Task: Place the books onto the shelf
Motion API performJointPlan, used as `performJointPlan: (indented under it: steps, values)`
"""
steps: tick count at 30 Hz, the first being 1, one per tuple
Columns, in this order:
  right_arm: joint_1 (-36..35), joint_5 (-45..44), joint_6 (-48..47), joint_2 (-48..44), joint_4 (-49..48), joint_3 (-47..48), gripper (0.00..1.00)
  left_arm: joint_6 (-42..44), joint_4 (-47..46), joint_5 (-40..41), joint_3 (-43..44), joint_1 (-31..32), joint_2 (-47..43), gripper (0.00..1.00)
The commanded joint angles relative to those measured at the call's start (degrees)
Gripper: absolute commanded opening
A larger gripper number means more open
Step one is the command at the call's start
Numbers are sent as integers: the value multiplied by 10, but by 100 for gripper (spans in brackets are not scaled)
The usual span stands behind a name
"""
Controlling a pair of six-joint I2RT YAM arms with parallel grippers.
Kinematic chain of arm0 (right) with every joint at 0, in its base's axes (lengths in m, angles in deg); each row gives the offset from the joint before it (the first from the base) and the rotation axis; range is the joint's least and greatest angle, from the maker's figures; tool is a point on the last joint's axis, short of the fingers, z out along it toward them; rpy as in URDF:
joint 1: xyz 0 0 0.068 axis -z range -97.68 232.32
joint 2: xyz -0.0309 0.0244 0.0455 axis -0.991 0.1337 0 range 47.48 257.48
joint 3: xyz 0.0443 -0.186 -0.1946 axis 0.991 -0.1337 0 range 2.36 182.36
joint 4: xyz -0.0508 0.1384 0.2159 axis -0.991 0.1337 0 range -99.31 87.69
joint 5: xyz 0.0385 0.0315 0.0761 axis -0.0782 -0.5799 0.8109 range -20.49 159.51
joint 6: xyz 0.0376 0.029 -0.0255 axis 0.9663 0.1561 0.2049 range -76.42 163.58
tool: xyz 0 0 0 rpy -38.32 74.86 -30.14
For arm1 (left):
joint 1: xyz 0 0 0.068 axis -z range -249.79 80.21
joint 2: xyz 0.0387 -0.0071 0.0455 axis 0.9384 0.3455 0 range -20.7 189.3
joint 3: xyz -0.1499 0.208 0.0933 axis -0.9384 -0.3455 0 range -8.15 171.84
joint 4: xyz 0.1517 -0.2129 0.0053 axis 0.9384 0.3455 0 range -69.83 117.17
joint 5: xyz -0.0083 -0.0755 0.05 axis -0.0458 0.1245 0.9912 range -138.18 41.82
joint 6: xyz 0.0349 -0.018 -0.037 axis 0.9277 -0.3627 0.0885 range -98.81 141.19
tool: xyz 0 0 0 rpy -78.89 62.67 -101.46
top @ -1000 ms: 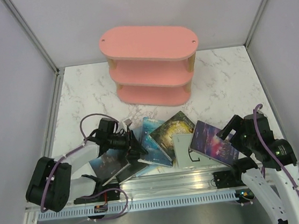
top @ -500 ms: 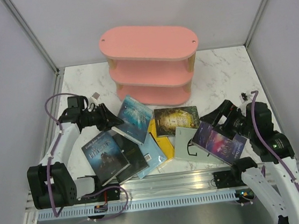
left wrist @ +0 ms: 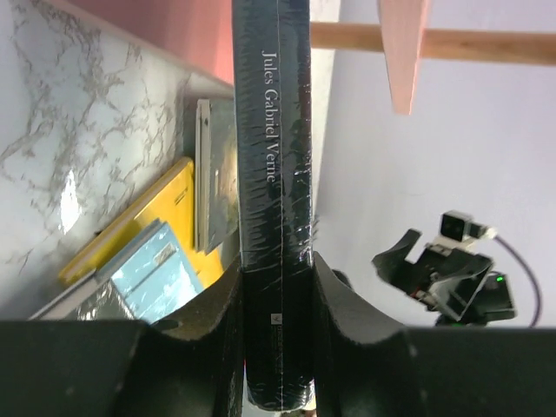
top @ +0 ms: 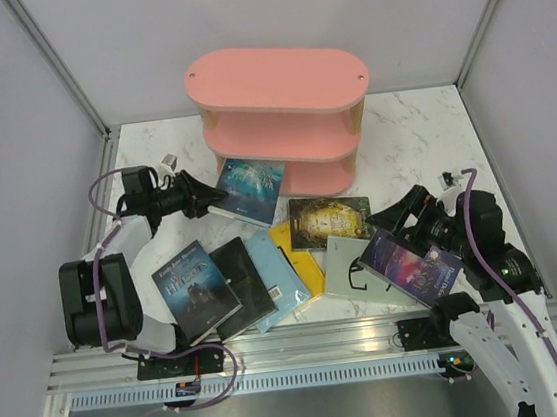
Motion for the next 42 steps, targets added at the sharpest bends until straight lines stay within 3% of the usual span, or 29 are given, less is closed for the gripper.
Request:
performJointPlan:
  steps: [1,8,12,17,25,28,30,38,39,42]
  values:
    - [-1,9,5,-13,-13,-11,98,-175,-301,-90,-17,-1,31,2]
    - [-1,-2,-10,-10,1,-11,98,-285,-485,-47,-1,4,166,2]
    - [-1,-9,-12,-1,5,-13,98,-291,-495,-27,42,15,235,2]
    - [0,-20,-15,10,6,-13,98,-287,-473,-26,109,18,316,2]
    - [-1,-33,-28,43,8,-8,98,-164,-261,-2,176,17,344,3]
    - [-1,-34,-34,55,6,-4,98,-108,-191,17,195,12,339,19]
    - [0,-38,-35,59,6,-4,98,-79,-107,31,204,8,331,39]
    - [-1,-37,-46,68,6,-3,98,49,98,98,233,-18,283,67]
    - [-1,-36,-46,68,7,-3,98,69,130,105,234,-20,273,81]
    - [0,-30,-52,67,7,-2,98,108,187,135,230,-23,226,100]
